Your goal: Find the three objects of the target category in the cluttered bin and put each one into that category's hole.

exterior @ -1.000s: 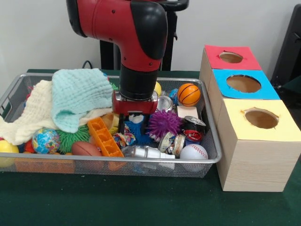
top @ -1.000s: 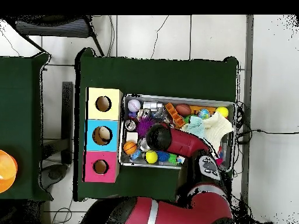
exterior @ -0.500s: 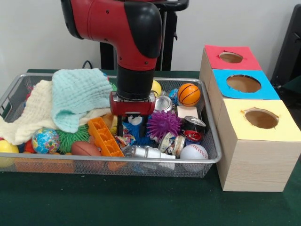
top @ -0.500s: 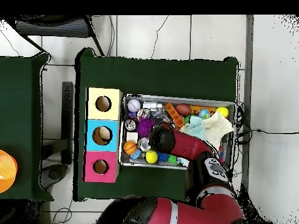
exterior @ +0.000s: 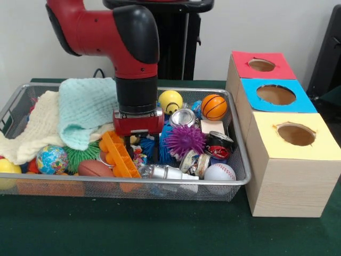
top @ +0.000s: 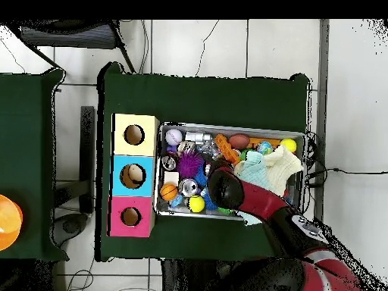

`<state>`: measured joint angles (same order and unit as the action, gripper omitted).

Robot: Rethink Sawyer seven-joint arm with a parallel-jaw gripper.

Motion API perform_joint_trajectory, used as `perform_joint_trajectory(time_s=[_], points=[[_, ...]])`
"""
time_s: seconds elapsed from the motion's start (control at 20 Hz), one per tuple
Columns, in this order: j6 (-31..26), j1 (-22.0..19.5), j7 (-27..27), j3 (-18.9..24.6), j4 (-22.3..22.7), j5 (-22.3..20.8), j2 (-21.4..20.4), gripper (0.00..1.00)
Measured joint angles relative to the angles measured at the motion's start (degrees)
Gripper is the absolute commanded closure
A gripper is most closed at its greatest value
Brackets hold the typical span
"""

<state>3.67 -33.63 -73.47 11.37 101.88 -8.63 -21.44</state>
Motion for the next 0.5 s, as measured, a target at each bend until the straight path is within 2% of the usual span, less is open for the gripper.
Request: perform_joint_trajectory(time_s=[0.15,0.2,0.35,0.5], points=[[2.7,-2.6,0.0,2.1,1.2,-2.6,0.5,0.00],[5.6,-5.1,0.0,4.0,2.3,-5.2,1.2,0.00],[10.1,-8.4,0.0,6.4,3.7,-8.7,2.5,0.00],[13.9,-10.3,0.0,7.5,4.7,-10.5,3.8,0.00]])
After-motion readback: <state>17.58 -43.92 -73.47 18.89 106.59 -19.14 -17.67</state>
